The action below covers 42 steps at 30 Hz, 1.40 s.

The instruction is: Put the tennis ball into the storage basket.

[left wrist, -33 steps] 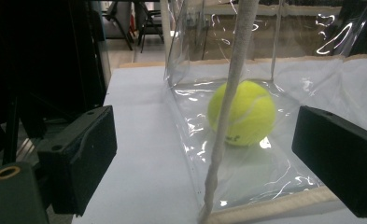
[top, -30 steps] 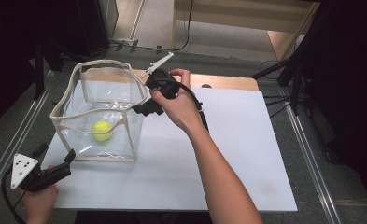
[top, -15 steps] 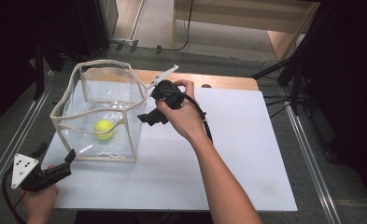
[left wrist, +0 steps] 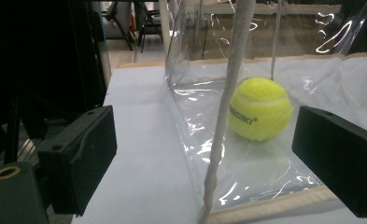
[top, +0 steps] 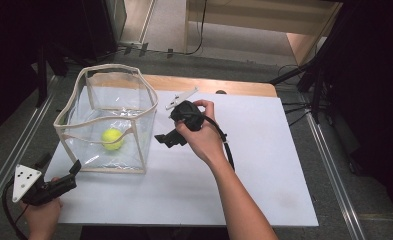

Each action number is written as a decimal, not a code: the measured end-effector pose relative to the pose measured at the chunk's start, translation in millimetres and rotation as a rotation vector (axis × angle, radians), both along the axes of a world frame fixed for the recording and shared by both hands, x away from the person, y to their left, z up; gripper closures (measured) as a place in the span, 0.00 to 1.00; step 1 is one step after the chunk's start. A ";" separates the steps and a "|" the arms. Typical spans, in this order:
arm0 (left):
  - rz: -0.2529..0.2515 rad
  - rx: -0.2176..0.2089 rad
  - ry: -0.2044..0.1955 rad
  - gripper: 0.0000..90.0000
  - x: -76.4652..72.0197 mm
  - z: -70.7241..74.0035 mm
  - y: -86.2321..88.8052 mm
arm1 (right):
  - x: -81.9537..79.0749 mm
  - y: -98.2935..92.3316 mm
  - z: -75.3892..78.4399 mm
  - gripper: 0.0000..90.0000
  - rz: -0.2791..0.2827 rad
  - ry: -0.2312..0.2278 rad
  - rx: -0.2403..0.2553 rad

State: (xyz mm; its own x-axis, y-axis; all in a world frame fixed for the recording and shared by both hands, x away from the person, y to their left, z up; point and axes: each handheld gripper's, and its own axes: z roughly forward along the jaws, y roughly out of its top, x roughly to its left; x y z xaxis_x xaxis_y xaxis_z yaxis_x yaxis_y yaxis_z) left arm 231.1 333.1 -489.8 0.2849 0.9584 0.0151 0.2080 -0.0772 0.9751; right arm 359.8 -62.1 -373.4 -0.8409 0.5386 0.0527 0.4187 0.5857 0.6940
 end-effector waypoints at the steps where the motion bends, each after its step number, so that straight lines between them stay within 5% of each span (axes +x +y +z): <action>1: 0.000 0.000 0.000 0.08 0.0 0.0 0.0 | 0.0 0.0 0.0 0.00 0.000 0.000 0.000; 11: 0.000 0.002 0.000 0.08 -0.1 -0.1 -0.1 | -14.1 -17.8 -22.7 0.00 -0.025 0.007 0.032; 20: 0.000 0.002 0.001 0.08 -0.2 -0.1 0.0 | -27.8 -34.4 -40.2 0.00 -0.026 -0.037 0.063; 42: 0.000 0.000 0.003 0.08 -0.7 0.0 0.0 | -67.6 -98.0 -73.4 0.00 -0.133 -0.092 0.147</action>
